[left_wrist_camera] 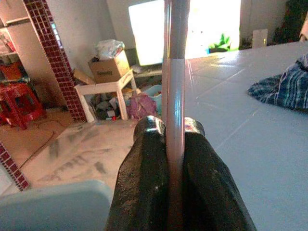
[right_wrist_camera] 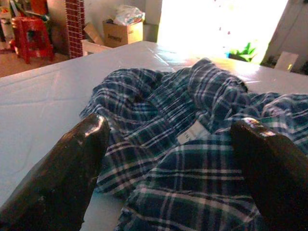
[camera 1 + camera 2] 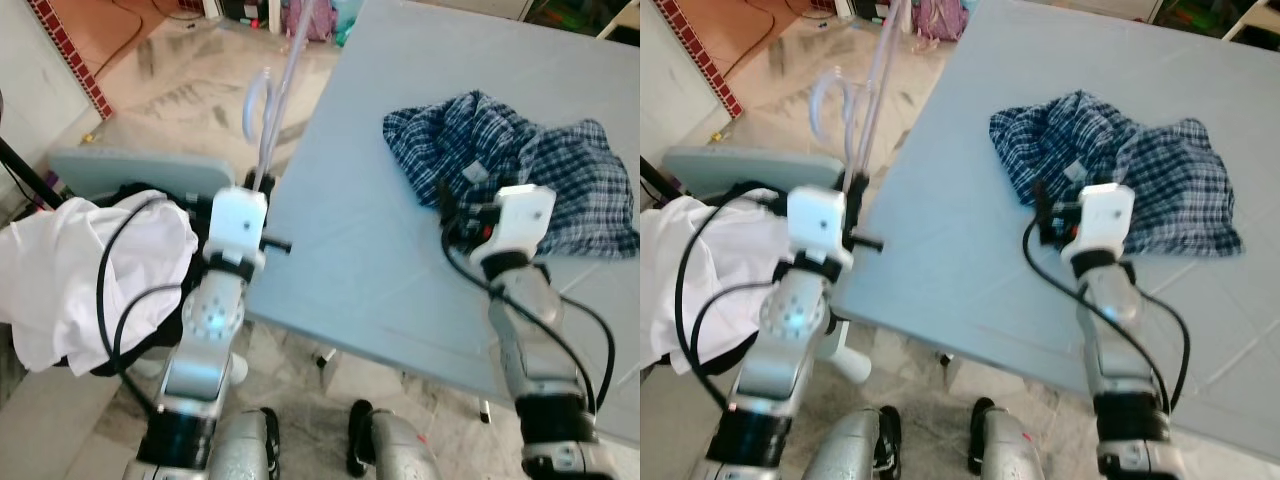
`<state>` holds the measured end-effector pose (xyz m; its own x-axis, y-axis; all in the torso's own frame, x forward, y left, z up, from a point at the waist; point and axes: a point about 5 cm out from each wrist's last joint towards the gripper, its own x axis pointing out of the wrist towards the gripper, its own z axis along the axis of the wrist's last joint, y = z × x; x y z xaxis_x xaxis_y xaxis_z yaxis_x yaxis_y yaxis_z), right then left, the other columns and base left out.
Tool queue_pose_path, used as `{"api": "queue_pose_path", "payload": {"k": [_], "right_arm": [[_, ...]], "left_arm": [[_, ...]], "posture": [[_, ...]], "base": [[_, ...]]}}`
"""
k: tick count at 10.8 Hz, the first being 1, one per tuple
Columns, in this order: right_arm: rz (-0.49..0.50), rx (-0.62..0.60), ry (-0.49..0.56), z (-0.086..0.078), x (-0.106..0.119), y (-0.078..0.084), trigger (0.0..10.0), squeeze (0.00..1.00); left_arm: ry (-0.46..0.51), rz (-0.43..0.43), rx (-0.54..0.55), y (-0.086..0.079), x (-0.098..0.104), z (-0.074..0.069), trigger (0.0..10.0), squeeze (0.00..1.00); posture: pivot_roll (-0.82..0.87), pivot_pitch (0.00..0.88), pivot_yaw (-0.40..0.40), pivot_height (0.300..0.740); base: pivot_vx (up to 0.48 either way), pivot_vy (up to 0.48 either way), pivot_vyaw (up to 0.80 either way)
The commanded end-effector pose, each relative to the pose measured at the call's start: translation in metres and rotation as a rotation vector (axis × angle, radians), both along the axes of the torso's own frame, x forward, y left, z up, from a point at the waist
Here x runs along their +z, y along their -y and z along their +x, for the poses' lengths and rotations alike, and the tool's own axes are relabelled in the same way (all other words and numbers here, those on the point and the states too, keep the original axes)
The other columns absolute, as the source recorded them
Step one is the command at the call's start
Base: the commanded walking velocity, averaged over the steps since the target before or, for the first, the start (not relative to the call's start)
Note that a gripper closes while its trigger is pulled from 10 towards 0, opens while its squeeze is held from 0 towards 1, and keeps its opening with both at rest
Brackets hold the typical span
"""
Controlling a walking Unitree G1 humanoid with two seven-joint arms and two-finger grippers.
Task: Hang hanger
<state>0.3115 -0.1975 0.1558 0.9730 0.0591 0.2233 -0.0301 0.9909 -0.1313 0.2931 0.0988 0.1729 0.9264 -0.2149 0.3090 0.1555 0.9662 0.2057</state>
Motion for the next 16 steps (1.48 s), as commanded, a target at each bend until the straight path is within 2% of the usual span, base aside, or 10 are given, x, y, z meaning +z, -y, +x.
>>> {"api": "queue_pose_path", "payload": {"k": [1, 3, 6, 7, 8, 9, 12, 13, 15, 16], "right_arm": [[-0.025, -0.014, -0.030, -0.001, -0.008, 0.002, 10.0, 0.00], [-0.075, -0.024, -0.038, -0.003, -0.012, 0.002, 10.0, 0.00], [-0.050, -0.080, -0.059, -0.006, -0.017, 0.013, 10.0, 0.00], [-0.121, -0.144, -0.056, -0.005, -0.016, 0.020, 10.0, 0.00], [-0.116, -0.175, -0.071, -0.004, -0.017, 0.025, 10.0, 0.00], [-0.057, -0.168, -0.053, -0.004, -0.014, 0.027, 10.0, 0.00], [-0.023, -0.250, -0.003, -0.006, -0.006, 0.036, 10.0, 0.00], [0.005, -0.245, -0.029, -0.008, -0.012, 0.036, 10.0, 0.00], [0.091, -0.213, -0.148, -0.017, -0.038, 0.028, 10.0, 0.00], [0.101, -0.212, -0.172, -0.020, -0.045, 0.026, 10.0, 0.00]], "left_arm": [[0.023, -0.010, 0.005, 0.001, 0.007, 0.002, 10.0, 0.00], [0.039, -0.002, -0.005, 0.000, 0.011, 0.003, 10.0, 0.00], [0.022, 0.000, -0.009, 0.002, 0.006, 0.005, 10.0, 0.00], [0.022, 0.001, -0.013, 0.004, 0.006, 0.005, 10.0, 0.00], [0.021, 0.001, -0.013, 0.003, 0.006, 0.005, 10.0, 0.00], [0.018, 0.002, -0.013, 0.002, 0.005, 0.005, 10.0, 0.00], [0.011, 0.011, -0.002, 0.004, 0.000, 0.003, 10.0, 0.00], [-0.004, 0.017, 0.002, 0.002, -0.005, 0.002, 10.0, 0.00], [-0.076, 0.051, 0.022, -0.009, -0.028, -0.006, 10.0, 0.00], [-0.096, 0.059, 0.043, -0.014, -0.035, -0.009, 10.0, 0.00]], "posture": [[0.04, 0.181, -0.004, 0.740], [0.04, 0.181, -0.004, 0.740], [0.02, 0.183, -0.004, 0.740], [0.02, 0.182, -0.005, 0.740], [0.02, 0.181, -0.004, 0.740], [0.02, 0.182, -0.003, 0.740], [0.01, 0.185, -0.003, 0.740], [0.01, 0.185, -0.003, 0.740], [0.01, 0.196, 0.001, 0.740], [0.01, 0.196, 0.001, 0.740]], "base": [[0.000, 0.000, 0.00], [-0.240, 0.000, 0.00], [-0.257, 0.000, 0.00], [-0.251, 0.000, 0.00], [-0.251, 0.000, 0.00], [-0.251, 0.000, 0.00], [-0.247, 0.000, 0.00], [-0.240, 0.000, 0.00], [0.000, 0.000, 0.00], [0.000, 0.000, 0.00]]}}
